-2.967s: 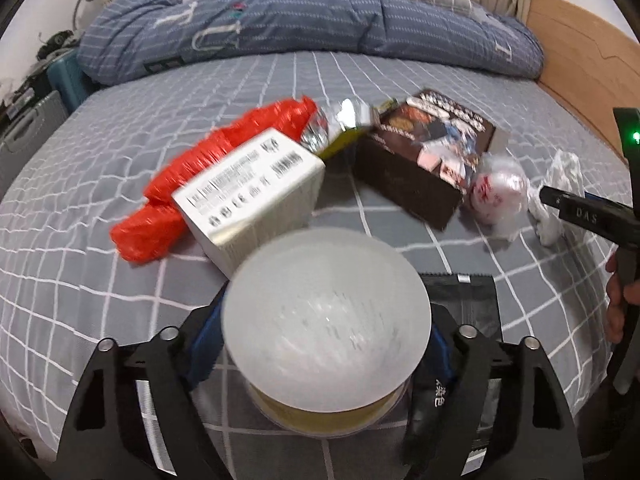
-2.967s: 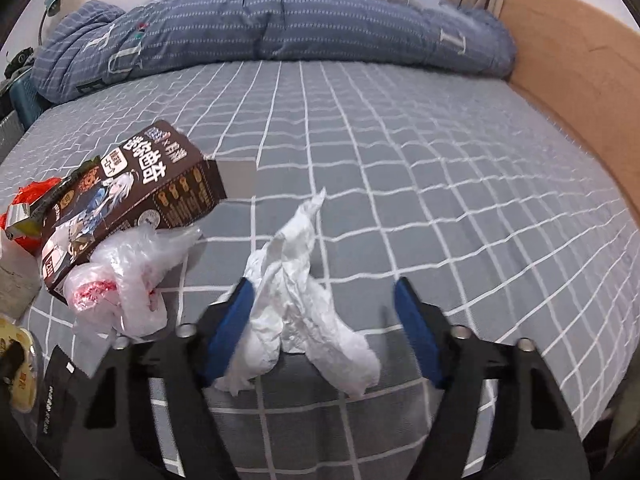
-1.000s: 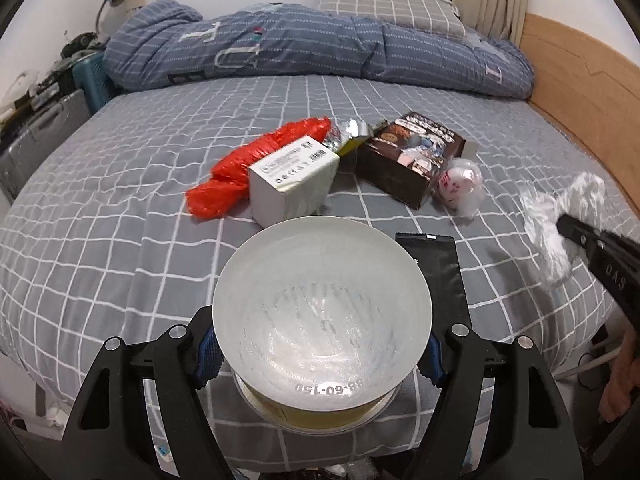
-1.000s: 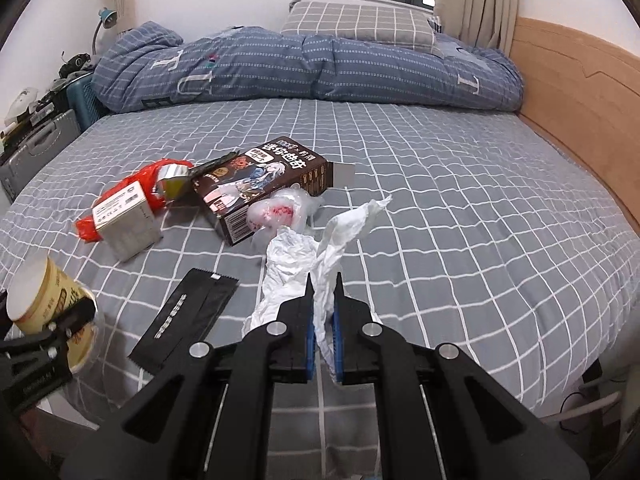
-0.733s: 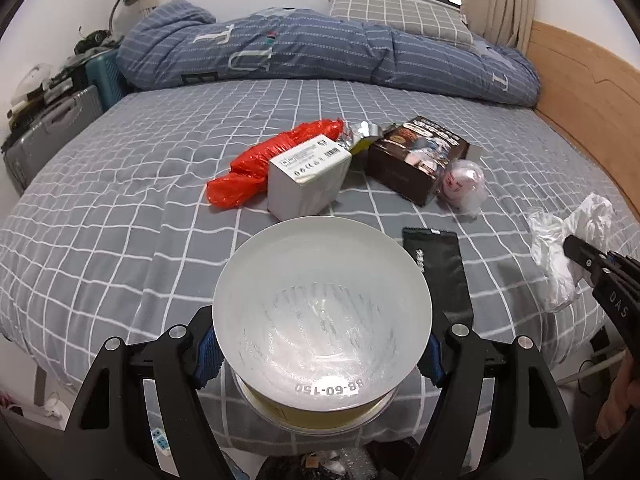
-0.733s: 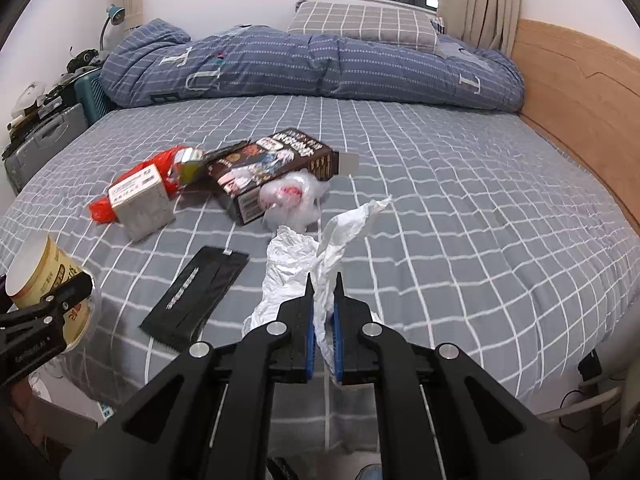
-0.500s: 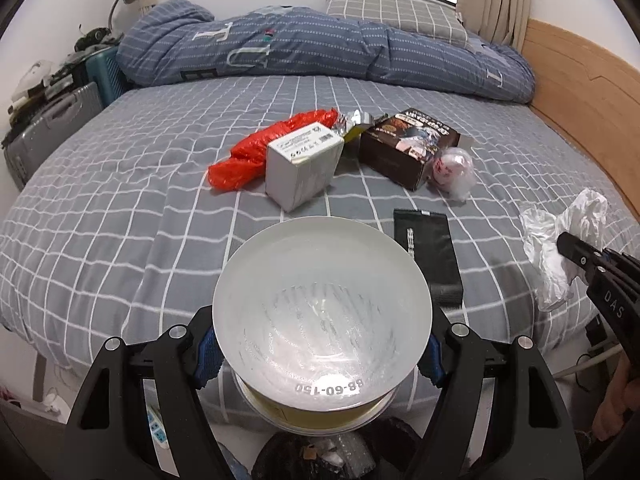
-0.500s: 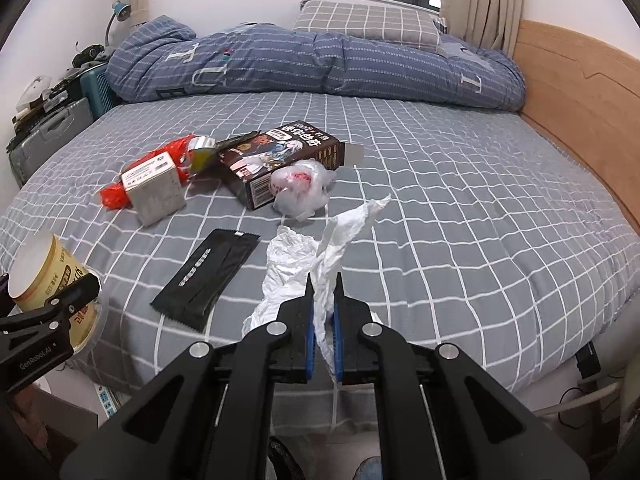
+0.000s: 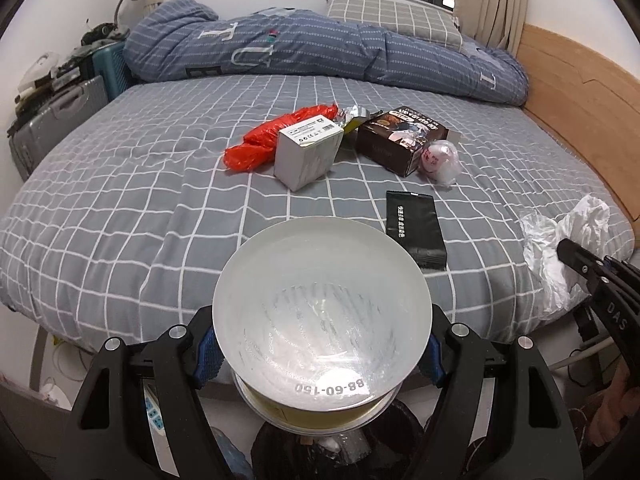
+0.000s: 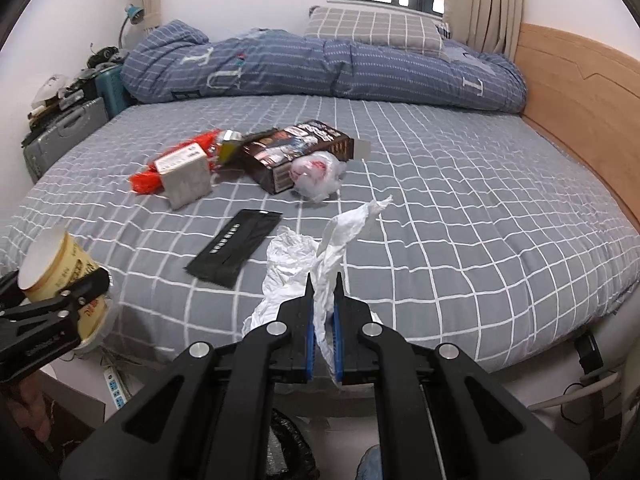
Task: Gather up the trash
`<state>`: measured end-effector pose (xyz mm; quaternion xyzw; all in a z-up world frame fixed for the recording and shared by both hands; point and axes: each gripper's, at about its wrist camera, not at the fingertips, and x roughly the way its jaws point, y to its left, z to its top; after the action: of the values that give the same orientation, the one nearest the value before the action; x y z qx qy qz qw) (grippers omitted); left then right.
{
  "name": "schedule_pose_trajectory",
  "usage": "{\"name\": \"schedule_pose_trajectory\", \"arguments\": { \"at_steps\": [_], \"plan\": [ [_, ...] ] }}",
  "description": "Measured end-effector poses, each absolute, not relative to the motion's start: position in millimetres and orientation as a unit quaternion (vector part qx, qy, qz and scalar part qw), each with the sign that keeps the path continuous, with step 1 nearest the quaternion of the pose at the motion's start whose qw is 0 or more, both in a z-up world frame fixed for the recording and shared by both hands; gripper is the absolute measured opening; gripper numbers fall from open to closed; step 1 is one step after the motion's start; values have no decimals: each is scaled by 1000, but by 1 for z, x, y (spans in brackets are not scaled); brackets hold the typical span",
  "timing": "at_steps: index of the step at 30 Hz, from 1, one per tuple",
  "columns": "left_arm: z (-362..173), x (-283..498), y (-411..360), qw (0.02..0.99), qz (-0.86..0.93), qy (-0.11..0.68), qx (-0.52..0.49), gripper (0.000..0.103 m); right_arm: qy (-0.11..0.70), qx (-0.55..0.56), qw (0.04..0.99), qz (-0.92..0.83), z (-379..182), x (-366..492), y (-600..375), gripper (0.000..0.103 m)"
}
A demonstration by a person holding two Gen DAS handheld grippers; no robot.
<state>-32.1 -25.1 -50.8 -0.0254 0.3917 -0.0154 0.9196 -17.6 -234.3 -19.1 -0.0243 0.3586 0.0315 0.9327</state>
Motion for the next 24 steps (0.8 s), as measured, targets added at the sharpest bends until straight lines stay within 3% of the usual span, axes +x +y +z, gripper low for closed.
{"name": "schedule_pose_trajectory", "arguments": {
  "at_steps": [24],
  "plan": [
    [-44, -107, -20, 912, -18, 408, -35, 73, 376, -38, 923, 68, -23, -84, -213, 6]
  ]
}}
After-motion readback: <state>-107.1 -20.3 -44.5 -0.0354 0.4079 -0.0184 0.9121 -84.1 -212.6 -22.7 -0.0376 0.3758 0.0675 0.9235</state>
